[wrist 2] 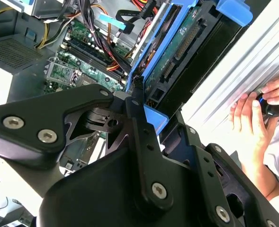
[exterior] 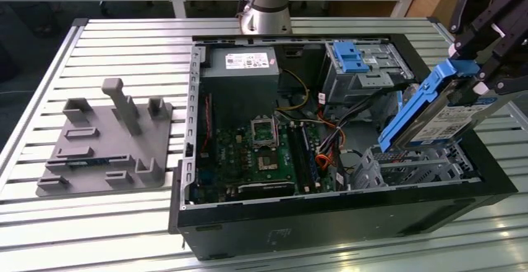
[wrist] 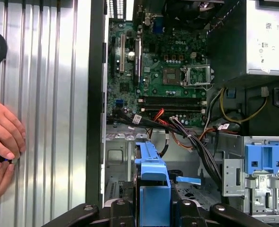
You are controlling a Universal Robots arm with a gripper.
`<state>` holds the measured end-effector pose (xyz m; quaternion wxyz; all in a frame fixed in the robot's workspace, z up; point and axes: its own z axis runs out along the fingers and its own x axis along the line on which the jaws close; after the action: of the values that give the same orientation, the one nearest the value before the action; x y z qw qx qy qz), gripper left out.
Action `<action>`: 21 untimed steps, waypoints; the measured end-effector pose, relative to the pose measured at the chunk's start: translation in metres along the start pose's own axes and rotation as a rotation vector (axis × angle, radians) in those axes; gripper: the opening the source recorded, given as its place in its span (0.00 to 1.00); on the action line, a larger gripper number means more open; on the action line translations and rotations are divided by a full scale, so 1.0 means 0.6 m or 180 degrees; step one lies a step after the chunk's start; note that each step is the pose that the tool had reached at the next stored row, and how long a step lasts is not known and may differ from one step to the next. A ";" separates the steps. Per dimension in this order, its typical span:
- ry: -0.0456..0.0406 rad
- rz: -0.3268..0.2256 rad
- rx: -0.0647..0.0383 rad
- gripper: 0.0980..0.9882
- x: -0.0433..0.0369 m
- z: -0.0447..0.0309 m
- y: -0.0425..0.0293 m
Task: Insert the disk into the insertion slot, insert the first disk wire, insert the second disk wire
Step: 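Insert the disk into the insertion slot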
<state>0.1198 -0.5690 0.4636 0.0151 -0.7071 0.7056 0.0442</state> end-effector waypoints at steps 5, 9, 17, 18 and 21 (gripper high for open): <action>0.0000 -0.0008 -0.0001 0.30 0.000 0.005 0.000; 0.0001 -0.0013 -0.0001 0.30 0.001 0.009 0.000; 0.0001 -0.0023 -0.0002 0.30 0.001 0.017 -0.001; 0.0001 -0.0025 -0.0002 0.30 0.002 0.018 -0.001; 0.0001 -0.0029 -0.0002 0.30 0.002 0.021 -0.001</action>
<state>0.1197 -0.5690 0.4510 0.0149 -0.7103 0.7024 0.0443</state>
